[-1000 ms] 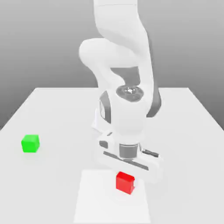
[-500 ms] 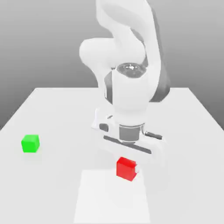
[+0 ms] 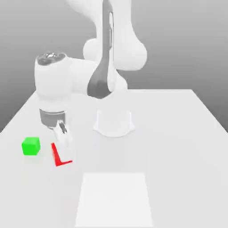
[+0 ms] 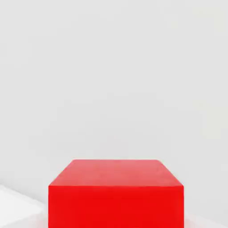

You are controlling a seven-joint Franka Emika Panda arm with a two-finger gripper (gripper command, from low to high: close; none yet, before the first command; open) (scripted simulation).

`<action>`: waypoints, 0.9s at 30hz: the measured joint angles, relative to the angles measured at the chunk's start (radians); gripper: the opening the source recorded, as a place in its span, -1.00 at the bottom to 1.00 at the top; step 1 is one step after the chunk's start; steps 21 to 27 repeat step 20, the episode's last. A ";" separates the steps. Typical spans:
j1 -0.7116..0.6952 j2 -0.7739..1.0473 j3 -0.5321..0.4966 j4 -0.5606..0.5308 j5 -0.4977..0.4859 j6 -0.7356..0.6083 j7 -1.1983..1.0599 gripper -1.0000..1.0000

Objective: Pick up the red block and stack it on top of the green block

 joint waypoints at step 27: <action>-0.274 0.155 -0.218 -0.017 0.171 0.183 -0.039 1.00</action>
